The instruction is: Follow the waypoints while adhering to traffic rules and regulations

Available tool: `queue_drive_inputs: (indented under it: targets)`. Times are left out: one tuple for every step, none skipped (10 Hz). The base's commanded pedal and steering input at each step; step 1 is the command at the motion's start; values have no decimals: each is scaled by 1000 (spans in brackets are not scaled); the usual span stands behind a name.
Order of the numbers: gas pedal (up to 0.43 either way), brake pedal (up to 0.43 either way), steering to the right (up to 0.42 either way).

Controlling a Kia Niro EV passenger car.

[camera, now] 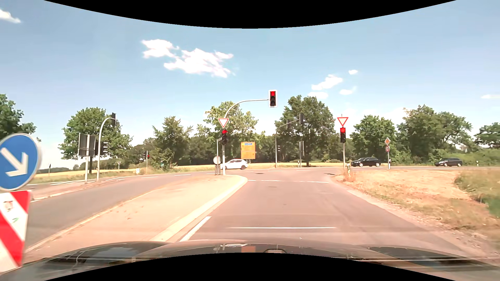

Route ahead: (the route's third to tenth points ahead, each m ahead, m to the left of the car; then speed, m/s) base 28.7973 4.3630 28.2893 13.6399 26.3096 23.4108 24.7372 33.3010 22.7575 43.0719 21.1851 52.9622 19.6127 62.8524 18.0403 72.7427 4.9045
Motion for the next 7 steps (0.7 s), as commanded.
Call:
queue_drive_inputs:
  targets:
    - [39,0,71]
    - [39,0,71]
    - [28,0,70]
    - [20,0,66]
    - [0,0,61]
    - [0,0,54]
    - [0,0,42]
